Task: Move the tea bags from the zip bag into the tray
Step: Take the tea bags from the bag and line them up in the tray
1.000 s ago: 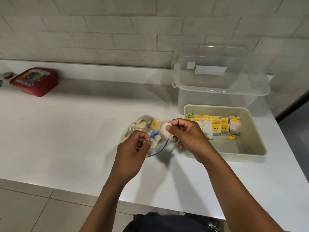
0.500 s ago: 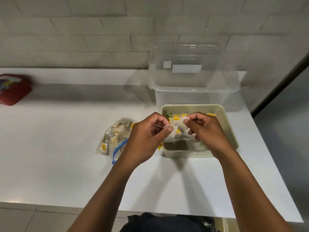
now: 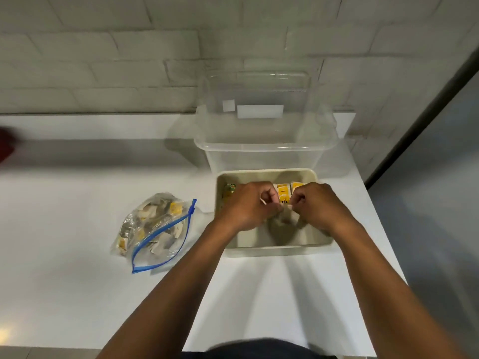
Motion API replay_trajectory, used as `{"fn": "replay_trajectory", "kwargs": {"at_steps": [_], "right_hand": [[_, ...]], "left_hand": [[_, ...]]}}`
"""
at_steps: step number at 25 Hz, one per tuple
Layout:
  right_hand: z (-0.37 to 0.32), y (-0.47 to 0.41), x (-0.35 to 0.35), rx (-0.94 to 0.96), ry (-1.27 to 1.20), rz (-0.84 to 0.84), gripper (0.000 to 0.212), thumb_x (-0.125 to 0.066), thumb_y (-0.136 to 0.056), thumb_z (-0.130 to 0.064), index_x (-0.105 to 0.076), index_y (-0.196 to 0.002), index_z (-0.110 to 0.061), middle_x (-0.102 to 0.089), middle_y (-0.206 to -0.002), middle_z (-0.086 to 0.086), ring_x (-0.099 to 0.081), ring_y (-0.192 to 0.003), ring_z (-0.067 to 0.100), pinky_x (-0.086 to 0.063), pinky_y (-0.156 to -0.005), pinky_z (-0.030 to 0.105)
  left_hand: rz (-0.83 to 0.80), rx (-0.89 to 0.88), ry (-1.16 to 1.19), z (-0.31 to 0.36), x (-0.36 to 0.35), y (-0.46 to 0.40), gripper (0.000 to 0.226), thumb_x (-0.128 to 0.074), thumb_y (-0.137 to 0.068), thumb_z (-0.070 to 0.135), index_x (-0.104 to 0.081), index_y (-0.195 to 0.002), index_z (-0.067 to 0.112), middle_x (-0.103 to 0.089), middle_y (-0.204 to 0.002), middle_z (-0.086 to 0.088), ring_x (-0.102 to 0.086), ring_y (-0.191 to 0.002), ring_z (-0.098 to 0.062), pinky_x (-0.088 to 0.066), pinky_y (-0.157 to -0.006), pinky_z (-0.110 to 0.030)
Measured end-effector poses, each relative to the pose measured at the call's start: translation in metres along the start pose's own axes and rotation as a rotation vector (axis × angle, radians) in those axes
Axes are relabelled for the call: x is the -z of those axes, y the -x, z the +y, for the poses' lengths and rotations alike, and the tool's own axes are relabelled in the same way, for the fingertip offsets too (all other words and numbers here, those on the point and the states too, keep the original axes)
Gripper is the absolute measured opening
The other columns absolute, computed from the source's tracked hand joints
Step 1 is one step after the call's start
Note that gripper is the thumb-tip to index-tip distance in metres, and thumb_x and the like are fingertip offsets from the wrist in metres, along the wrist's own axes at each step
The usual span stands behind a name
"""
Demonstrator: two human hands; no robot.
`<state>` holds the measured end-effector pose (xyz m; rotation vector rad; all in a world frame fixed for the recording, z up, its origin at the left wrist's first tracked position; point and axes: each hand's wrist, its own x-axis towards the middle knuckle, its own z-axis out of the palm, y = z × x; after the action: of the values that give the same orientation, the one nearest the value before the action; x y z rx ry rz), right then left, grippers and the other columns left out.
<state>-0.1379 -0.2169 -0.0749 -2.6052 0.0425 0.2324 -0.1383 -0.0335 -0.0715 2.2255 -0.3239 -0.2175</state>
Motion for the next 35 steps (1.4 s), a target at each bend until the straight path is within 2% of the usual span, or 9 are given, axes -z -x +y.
{"fn": "replay_trajectory", "kwargs": {"at_steps": [3,7,11,14,16,20,24,29,35], "right_hand": [[0.004,-0.013,-0.005,0.048,0.137,-0.071,0.021,-0.059,-0.084,-0.006,-0.074,-0.079,-0.020,-0.070,-0.092,0.005,-0.064,-0.085,0.023,-0.042,-0.065,0.024],[0.005,-0.028,0.000,0.147,0.291,-0.257,0.020,-0.060,-0.086,-0.006,-0.076,-0.083,-0.017,-0.070,-0.092,0.005,-0.064,-0.087,0.023,-0.040,-0.063,0.022],[0.007,-0.051,-0.001,0.151,0.362,-0.380,0.011,-0.067,-0.083,-0.012,-0.077,-0.088,-0.013,-0.071,-0.090,0.003,-0.066,-0.085,0.021,-0.049,-0.065,0.025],[0.014,-0.069,-0.015,0.111,0.353,-0.354,0.009,-0.068,-0.081,-0.012,-0.074,-0.087,-0.008,-0.070,-0.089,0.008,-0.068,-0.081,0.025,-0.057,-0.074,0.033],[0.016,-0.075,-0.021,0.108,0.350,-0.304,0.005,-0.064,-0.083,-0.008,-0.068,-0.082,-0.009,-0.067,-0.083,0.009,-0.066,-0.077,0.026,-0.058,-0.073,0.035],[0.016,-0.077,-0.028,0.125,0.342,-0.199,0.025,-0.061,-0.085,-0.003,-0.053,-0.065,-0.016,-0.059,-0.070,0.007,-0.062,-0.070,0.025,-0.052,-0.063,0.029],[0.011,-0.075,-0.029,0.130,0.358,-0.146,0.015,-0.061,-0.087,-0.003,-0.061,-0.075,-0.013,-0.061,-0.074,0.008,-0.065,-0.074,0.027,-0.058,-0.071,0.034],[0.009,-0.074,-0.027,0.085,0.353,-0.128,0.035,-0.057,-0.086,0.001,-0.042,-0.059,-0.016,-0.046,-0.061,0.002,-0.057,-0.067,0.025,-0.045,-0.060,0.028],[0.004,-0.074,-0.025,0.050,0.347,-0.161,0.033,-0.059,-0.085,0.001,-0.044,-0.061,-0.015,-0.047,-0.062,0.003,-0.055,-0.066,0.023,-0.045,-0.059,0.028]], "left_hand": [[-0.176,0.037,-0.145,-0.013,-0.011,-0.010,0.005,-0.074,-0.085,0.027,-0.071,-0.086,0.024,-0.070,-0.088,0.009,-0.059,-0.076,-0.001,-0.036,-0.059,-0.007],[-0.311,0.107,-0.149,-0.029,-0.024,-0.029,0.007,-0.077,-0.081,0.028,-0.073,-0.086,0.026,-0.070,-0.084,0.012,-0.060,-0.075,0.001,-0.044,-0.064,-0.013],[-0.179,0.180,-0.140,-0.036,-0.034,-0.050,0.010,-0.077,-0.076,0.019,-0.078,-0.084,0.023,-0.069,-0.077,0.009,-0.059,-0.072,-0.001,-0.044,-0.063,-0.013],[-0.080,0.226,-0.194,-0.036,-0.042,-0.056,0.011,-0.074,-0.074,0.022,-0.079,-0.082,0.028,-0.069,-0.075,0.011,-0.063,-0.077,-0.009,-0.048,-0.067,-0.019],[-0.027,0.266,-0.264,-0.037,-0.045,-0.057,0.010,-0.070,-0.076,0.026,-0.078,-0.081,0.030,-0.071,-0.079,0.007,-0.064,-0.080,-0.017,-0.050,-0.065,-0.025],[0.096,0.256,-0.449,-0.035,-0.045,-0.057,0.015,-0.065,-0.085,0.031,-0.077,-0.093,0.028,-0.072,-0.087,0.002,-0.065,-0.083,-0.020,-0.048,-0.064,-0.026],[0.122,0.235,-0.568,-0.034,-0.049,-0.057,0.017,-0.061,-0.088,0.034,-0.075,-0.097,0.028,-0.071,-0.090,0.000,-0.067,-0.085,-0.022,-0.042,-0.063,-0.026],[0.129,0.235,-0.614,-0.037,-0.050,-0.058,0.019,-0.060,-0.089,0.036,-0.074,-0.100,0.028,-0.070,-0.094,0.000,-0.066,-0.088,-0.022,-0.039,-0.063,-0.027],[0.111,0.243,-0.618,-0.037,-0.048,-0.059,0.017,-0.061,-0.086,0.034,-0.071,-0.097,0.026,-0.070,-0.091,-0.002,-0.066,-0.087,-0.025,-0.038,-0.062,-0.028]]}}
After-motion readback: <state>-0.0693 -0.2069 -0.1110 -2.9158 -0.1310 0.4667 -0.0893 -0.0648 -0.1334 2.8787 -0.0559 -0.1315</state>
